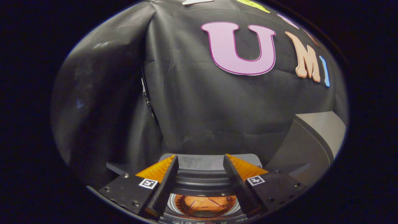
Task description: Put the clothes into the washing machine and then close the washing machine lid.
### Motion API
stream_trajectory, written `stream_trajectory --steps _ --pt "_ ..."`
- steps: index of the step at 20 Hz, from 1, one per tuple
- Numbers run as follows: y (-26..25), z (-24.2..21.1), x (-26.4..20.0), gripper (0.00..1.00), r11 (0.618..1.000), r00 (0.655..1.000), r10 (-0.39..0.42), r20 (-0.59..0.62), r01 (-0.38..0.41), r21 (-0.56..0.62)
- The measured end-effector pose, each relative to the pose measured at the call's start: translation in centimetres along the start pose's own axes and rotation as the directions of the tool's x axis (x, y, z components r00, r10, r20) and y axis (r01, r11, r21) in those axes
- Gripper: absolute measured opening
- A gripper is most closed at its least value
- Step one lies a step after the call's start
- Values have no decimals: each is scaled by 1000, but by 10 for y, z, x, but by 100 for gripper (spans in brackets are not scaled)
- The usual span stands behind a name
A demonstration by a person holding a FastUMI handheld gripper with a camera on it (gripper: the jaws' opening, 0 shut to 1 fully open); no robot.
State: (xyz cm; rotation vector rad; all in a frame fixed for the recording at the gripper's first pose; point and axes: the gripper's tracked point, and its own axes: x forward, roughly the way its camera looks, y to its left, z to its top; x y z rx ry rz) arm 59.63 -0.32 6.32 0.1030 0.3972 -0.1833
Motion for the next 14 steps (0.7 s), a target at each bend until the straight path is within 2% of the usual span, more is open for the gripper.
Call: stream_trajectory --steps 5,8,14 --pt "2 -3 -2 89 997 999 40 36 -42 62" --pt "0 8 -5 88 997 993 65 101 -69 43" --pt "1 1 -42 92 993 985 90 144 -99 56"
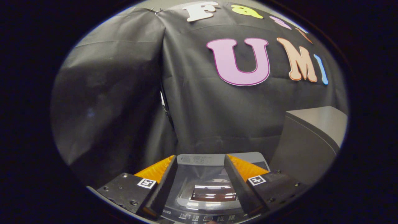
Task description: Put the clothes into the washing machine and then close the washing machine lid.
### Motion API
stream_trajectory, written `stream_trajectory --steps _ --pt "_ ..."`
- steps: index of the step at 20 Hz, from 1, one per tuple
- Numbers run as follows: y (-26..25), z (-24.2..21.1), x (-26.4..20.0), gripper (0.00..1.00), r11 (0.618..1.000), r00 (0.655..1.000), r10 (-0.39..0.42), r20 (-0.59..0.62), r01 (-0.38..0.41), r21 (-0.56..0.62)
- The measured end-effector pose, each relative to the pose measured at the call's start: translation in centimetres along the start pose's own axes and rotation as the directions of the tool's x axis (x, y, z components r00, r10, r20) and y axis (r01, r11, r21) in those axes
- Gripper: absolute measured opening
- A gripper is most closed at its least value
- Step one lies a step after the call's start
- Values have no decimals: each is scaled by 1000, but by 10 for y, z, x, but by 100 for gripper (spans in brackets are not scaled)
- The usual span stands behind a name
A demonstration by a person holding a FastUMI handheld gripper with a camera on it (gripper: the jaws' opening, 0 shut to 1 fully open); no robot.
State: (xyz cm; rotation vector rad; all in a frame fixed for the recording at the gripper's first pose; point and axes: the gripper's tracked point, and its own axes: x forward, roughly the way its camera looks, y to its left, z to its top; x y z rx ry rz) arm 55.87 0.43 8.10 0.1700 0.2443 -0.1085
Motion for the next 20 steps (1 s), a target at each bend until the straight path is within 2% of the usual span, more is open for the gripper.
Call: stream_trajectory --steps 2,6,20 --pt "1 0 -20 92 999 1000 12 23 -12 33" --pt "-3 -5 -46 95 1000 999 5 47 -6 18" --pt "-26 -40 -159 95 999 990 -13 141 6 52"
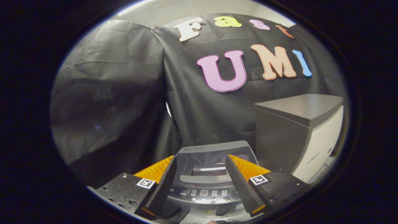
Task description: Put the clothes into the washing machine and then close the washing machine lid.
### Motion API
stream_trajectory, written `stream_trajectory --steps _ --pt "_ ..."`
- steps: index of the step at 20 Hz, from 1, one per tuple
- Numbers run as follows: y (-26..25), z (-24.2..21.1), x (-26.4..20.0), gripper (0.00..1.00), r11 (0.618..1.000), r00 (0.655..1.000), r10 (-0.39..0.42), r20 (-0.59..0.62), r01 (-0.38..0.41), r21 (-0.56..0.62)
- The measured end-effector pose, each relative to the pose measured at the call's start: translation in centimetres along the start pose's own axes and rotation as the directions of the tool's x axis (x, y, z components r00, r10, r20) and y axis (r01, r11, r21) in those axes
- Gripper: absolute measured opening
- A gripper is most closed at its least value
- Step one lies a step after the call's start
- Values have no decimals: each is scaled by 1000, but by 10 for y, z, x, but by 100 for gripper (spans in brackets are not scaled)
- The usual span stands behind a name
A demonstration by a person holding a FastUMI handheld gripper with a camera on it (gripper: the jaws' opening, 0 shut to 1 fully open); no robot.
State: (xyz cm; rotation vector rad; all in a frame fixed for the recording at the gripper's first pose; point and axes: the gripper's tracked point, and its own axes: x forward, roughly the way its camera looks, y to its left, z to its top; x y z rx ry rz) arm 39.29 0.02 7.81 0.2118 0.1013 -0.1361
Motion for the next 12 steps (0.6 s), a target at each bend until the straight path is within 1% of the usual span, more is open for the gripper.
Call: stream_trajectory --steps 3,5,12 --pt "-10 -12 -28 95 999 1000 -11 -3 11 -41" --pt "-15 -17 -44 95 999 1000 -20 10 20 -46" --pt "-30 -37 -105 95 998 997 -53 64 54 -14"
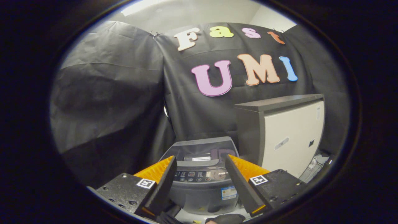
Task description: Put the clothes into the washing machine and then close the washing machine lid.
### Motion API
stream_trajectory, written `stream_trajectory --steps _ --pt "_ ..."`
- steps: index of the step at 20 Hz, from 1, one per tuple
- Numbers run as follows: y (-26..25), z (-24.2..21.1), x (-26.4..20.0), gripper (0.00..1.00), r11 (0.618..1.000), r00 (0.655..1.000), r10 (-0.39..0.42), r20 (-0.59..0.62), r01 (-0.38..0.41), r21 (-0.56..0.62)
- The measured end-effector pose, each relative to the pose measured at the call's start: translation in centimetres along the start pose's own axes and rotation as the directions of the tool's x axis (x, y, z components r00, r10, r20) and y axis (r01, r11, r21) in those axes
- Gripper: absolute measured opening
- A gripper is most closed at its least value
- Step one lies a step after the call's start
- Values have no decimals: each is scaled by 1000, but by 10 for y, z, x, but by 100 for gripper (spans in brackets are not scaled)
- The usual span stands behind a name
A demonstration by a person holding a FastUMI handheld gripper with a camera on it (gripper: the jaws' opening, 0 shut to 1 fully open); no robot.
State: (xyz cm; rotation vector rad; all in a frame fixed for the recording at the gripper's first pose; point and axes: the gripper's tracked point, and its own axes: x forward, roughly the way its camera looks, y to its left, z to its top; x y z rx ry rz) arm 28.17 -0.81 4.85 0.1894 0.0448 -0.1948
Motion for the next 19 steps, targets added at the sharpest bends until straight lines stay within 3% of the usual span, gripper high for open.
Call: stream_trajectory --steps 9,19 --pt "-19 -5 -57 95 998 998 -20 68 24 -53" --pt "-9 -20 -70 95 998 998 -5 56 8 -60"
